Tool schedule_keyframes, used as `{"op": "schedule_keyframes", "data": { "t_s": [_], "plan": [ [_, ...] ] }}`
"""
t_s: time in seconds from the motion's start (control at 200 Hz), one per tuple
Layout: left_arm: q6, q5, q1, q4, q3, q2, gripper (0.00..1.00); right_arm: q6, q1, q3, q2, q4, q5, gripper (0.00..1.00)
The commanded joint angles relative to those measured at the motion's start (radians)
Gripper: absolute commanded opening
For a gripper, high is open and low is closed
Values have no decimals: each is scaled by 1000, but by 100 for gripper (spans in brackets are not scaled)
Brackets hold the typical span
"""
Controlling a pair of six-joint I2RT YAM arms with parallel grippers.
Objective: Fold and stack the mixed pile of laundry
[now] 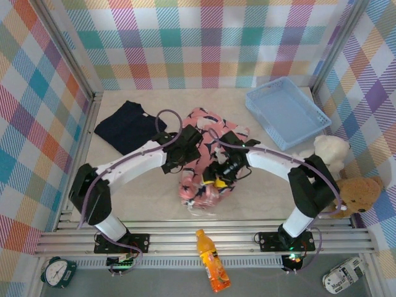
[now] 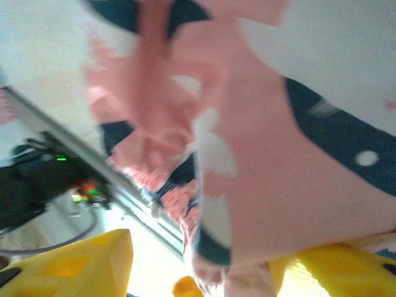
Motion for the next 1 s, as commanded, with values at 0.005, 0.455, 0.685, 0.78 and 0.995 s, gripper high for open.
{"op": "schedule_keyframes", "data": {
  "t_s": [0.005, 0.455, 0.685, 0.78, 0.995],
  "plan": [
    [-33, -78, 13, -46, -1, -80, 100, -3, -8, 93, -9, 2, -78, 63],
    [-153, 185, -61, 274, -227, 25, 54, -120, -417, 190, 64, -99, 352, 67],
    [-156, 216, -67, 251, -283, 101, 46, -64, -469, 376, 297, -79, 362, 66],
    [-117, 180, -64, 182, -315, 111, 46, -56, -470, 444, 370, -72, 345, 64],
    [3, 157, -57, 106, -323, 169, 48, -29, -466, 571, 504, -59, 262, 42]
  ]
}}
